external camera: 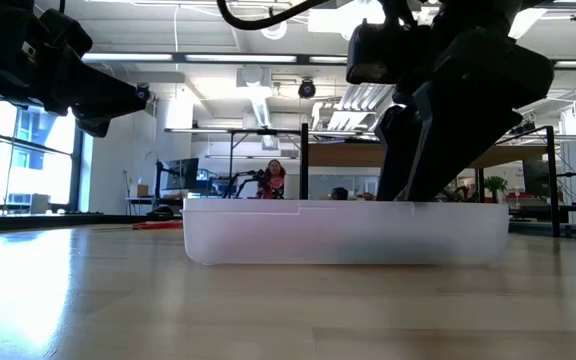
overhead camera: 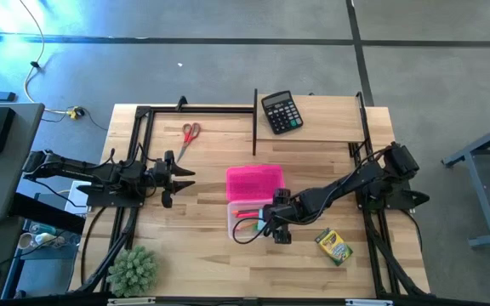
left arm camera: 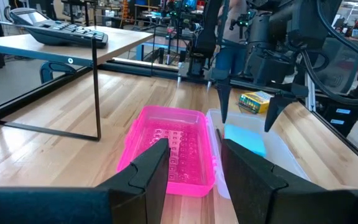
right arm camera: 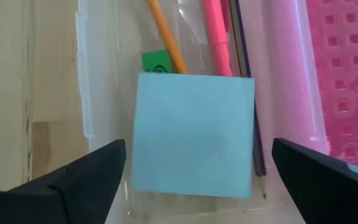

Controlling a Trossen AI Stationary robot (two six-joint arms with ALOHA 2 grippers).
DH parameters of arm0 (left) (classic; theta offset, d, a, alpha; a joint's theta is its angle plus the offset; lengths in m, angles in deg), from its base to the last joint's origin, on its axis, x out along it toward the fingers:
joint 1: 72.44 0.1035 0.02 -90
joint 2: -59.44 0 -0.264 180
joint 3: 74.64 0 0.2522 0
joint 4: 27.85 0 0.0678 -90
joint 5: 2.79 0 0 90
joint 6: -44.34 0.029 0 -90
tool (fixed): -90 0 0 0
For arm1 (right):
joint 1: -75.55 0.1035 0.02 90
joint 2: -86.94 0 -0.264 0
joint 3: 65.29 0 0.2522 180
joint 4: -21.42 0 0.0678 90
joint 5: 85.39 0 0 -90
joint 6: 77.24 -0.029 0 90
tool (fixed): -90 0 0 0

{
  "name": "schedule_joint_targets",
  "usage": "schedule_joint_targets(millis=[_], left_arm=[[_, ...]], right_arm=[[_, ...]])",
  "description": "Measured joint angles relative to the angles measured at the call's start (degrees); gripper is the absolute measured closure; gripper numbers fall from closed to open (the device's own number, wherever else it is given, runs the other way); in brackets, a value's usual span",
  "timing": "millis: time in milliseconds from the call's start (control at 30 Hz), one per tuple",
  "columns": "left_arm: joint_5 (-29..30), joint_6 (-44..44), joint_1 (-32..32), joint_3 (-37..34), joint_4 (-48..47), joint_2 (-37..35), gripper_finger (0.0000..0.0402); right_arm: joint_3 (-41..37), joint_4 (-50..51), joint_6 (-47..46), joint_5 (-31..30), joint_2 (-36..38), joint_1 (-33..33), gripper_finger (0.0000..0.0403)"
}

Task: Pack school essentials
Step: Put the blue sticky note into the transparent box, then put the red scissors into the transparent box

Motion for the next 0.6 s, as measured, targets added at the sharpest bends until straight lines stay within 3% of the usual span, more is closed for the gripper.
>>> schedule_joint_targets(millis=[233, 500, 600], left_arm=[[0.0, 0.0, 0.0, 0.0, 0.0, 0.0, 0.0266], [0.0, 0.0, 0.0, 0.0, 0.0, 0.0, 0.0266], [0.0, 0.0, 0.0, 0.0, 0.0, 0.0, 0.0266]], right_arm=[[0.0, 0.3, 2.2, -2.9, 3.7, -0.3, 0.0005], [0.0, 0.7, 6.0, -16.1, 12.8, 0.3, 0.0004], [0.0, 1.1, 8.7, -18.1, 16.2, 0.4, 0.0004]])
